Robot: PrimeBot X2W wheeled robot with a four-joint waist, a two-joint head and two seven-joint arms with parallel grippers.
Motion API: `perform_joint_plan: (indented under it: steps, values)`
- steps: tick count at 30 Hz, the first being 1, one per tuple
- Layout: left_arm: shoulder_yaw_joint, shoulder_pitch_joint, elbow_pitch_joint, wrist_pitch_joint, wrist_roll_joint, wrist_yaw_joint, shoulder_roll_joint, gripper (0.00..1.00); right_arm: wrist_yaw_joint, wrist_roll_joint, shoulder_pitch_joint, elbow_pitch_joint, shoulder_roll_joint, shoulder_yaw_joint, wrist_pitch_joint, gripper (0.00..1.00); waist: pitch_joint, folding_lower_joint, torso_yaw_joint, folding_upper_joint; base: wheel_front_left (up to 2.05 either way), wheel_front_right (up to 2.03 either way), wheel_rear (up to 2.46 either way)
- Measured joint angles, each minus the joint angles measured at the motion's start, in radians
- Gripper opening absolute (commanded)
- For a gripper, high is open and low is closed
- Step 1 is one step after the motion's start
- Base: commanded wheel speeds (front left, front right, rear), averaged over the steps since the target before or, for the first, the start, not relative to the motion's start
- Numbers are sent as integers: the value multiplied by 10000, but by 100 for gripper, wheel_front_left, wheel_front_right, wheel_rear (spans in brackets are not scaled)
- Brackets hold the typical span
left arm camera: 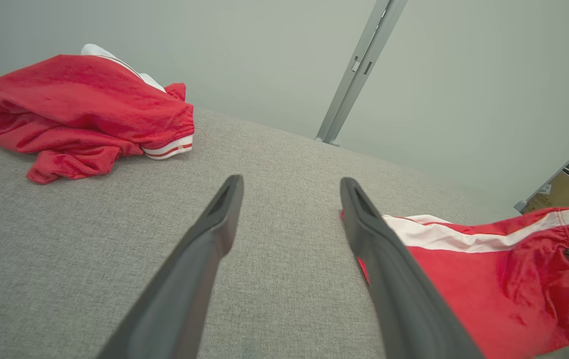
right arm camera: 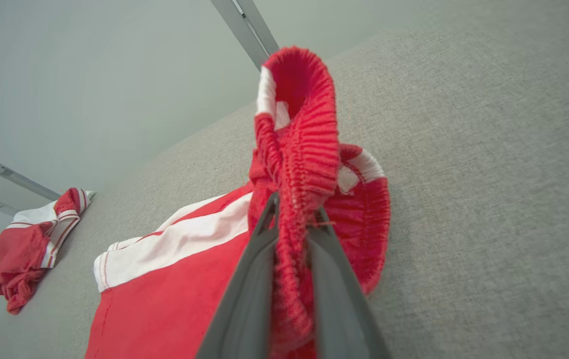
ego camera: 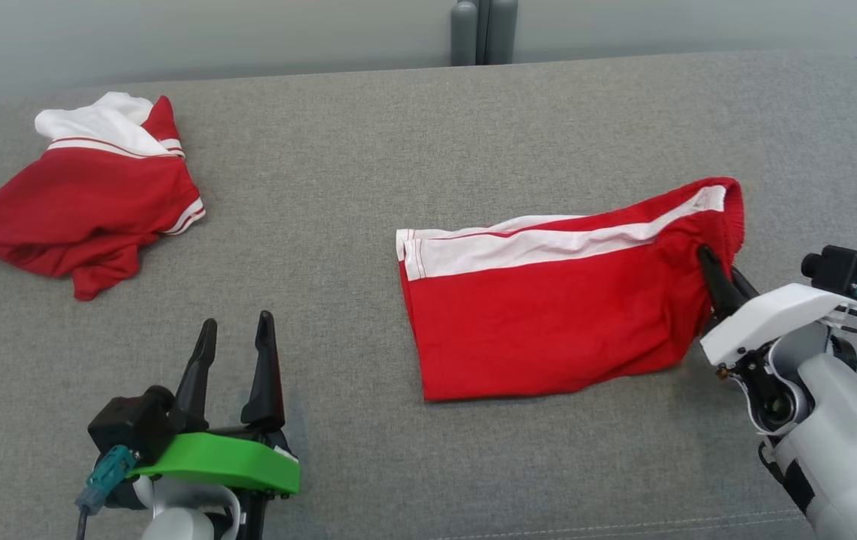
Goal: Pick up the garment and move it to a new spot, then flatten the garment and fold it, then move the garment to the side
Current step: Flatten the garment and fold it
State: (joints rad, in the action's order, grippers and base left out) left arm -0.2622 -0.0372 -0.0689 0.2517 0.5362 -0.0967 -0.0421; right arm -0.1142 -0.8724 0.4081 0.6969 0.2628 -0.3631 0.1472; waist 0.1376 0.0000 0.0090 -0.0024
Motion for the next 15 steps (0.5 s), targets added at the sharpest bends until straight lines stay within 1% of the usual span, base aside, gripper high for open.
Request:
perform_joint_plan:
  steps: [8, 15]
  values:
    - [-301, 2, 107, 0, 44, -2, -6, 100, -46, 238, 243, -1030, -276, -1012, -441, 0, -115, 0, 278, 0, 0, 0, 0]
    - [-393, 10, 119, 0, 63, -4, -8, 100, -88, 395, 297, -1402, -731, -1918, -943, 0, -259, 0, 748, 0, 0, 0, 0]
